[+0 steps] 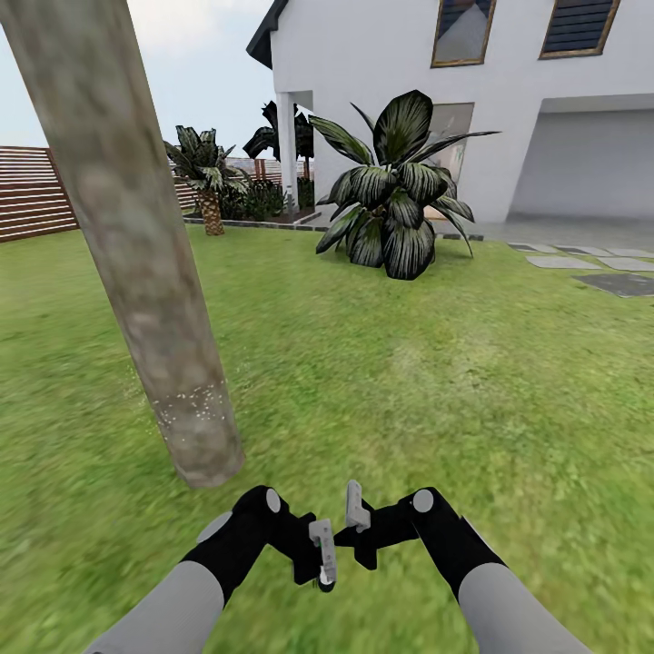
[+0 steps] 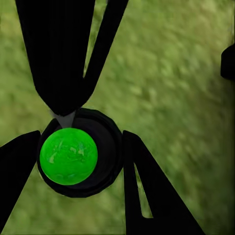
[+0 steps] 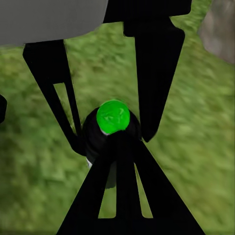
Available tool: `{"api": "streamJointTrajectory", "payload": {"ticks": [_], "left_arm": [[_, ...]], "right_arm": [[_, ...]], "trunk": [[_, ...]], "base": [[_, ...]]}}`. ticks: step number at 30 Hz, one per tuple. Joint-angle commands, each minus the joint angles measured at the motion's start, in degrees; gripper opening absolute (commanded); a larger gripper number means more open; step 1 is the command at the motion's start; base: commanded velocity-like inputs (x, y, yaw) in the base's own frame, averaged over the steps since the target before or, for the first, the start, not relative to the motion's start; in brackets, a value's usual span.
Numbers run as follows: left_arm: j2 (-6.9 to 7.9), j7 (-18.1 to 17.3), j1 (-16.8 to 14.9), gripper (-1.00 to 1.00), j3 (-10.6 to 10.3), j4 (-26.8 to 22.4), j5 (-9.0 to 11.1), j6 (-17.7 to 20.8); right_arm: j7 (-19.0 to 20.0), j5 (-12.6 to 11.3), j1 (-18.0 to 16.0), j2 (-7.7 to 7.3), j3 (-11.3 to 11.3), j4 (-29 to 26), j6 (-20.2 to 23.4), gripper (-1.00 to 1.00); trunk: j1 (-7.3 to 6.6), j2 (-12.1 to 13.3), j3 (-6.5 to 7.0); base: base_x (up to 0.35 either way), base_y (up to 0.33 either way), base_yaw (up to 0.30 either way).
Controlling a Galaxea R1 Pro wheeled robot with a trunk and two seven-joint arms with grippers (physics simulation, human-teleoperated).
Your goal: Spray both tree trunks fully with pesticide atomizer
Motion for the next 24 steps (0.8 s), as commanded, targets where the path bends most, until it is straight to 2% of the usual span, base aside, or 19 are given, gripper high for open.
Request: {"api": "streamJointTrajectory", "payload": {"ticks": [1, 4, 12, 16, 20, 24], "left_arm": [[0.00, -0.28, -0.02, -1.00, -0.10, -0.05, 0.62, 0.59], [0.00, -0.29, -0.02, -1.00, -0.19, 0.06, 1.22, 0.57], [0.00, -0.18, -0.05, -1.00, -0.22, 0.43, 1.31, 0.52], [0.62, 0.07, -0.04, -1.00, -0.09, 0.76, 1.22, 0.09], [3.23, 0.03, -0.24, -1.00, -0.02, 0.72, 1.24, -0.01], [7.61, -0.24, -0.23, -1.00, 0.29, 0.70, 1.30, -0.04]], "right_arm": [[0.02, 0.52, -0.02, 0.02, -0.06, -0.07, -0.58, -1.00], [0.04, 0.54, -0.02, 0.02, -0.06, -0.07, -0.58, -1.00], [0.06, 0.53, -0.02, 0.02, -0.06, -0.07, -0.58, -1.00], [0.02, 0.55, -0.02, 0.02, -0.06, -0.07, -0.58, -1.00], [0.02, 0.50, -0.02, 0.02, -0.03, -0.07, -0.58, -1.00], [0.09, 0.49, -0.02, 0.02, 0.02, 0.01, -0.65, -1.00]], "trunk": [[-0.01, -0.02, -0.05], [-0.01, -0.02, -0.05], [-0.01, -0.02, -0.05], [-0.01, -0.02, -0.05], [-0.01, -0.02, -0.05], [-0.01, -0.02, -0.05]], "base": [[0.000, 0.000, 0.000], [0.000, 0.000, 0.000], [0.000, 0.000, 0.000], [0.000, 0.000, 0.000], [0.000, 0.000, 0.000], [0.000, 0.000, 0.000]]}}
